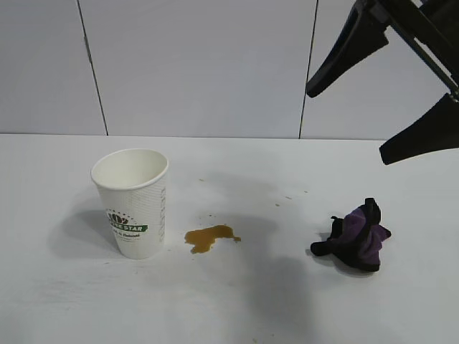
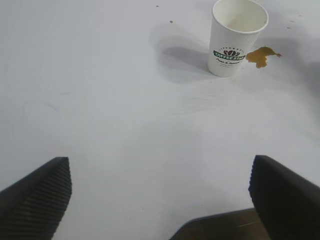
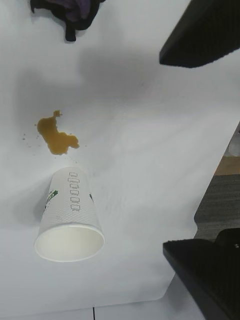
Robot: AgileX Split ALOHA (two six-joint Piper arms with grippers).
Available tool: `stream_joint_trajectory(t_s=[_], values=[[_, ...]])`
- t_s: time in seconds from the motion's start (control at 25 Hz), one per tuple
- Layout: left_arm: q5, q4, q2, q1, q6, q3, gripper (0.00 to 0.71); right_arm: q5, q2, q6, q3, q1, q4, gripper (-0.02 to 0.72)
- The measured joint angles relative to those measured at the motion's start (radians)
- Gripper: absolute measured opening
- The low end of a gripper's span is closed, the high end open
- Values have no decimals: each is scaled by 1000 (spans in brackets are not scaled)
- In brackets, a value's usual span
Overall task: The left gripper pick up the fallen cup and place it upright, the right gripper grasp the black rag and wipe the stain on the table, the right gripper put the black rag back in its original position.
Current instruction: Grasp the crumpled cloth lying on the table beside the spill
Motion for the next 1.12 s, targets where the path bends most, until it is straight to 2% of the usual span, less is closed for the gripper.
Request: stream_joint_trajectory(t_s=[0.16,0.24,0.4,0.48,0.68,1.12], values=[[0,0,0,0,0,0,695,-6,0,-30,0,0,-34,639],[0,0,0,0,0,0,695,-22,4,-27,0,0,-100,639],[-1,0,0,0,0,0,695,-53,70,47,0,0,-262,639],[-2,0,0,0,0,0,695,-60,128,73,0,0,-311,630],[-2,0,0,0,0,0,695,-127,256,87,0,0,-338,527],[-3,0,0,0,0,0,695,-244,349,87,0,0,-393,503]])
